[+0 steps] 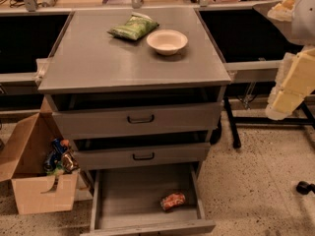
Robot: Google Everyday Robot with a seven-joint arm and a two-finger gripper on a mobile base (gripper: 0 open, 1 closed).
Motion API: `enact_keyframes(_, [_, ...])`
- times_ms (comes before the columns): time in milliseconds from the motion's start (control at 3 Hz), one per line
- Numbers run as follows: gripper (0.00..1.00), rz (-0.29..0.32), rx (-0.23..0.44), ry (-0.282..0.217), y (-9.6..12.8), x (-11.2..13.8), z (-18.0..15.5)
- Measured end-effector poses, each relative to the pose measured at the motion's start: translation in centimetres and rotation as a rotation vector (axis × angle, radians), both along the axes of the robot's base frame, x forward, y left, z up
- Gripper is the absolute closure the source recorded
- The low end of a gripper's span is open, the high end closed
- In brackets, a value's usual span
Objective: Pick coke can from bottom drawer and place on counter
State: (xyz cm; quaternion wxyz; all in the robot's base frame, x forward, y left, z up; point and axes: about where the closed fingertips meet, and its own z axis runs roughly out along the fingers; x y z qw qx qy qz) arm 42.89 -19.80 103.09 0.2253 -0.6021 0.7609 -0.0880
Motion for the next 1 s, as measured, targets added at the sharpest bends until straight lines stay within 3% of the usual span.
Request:
enact_keyframes(333, [0.00,0.002,0.001,-0.003,0.1,0.0,0.1])
enact_keyframes(667, [0.00,0.059,0.027,0.012,1.3,0.7,-3.3])
enact_keyframes(1000, [0.00,0.138,0.089,0.063,3.2,2.1,-9.8])
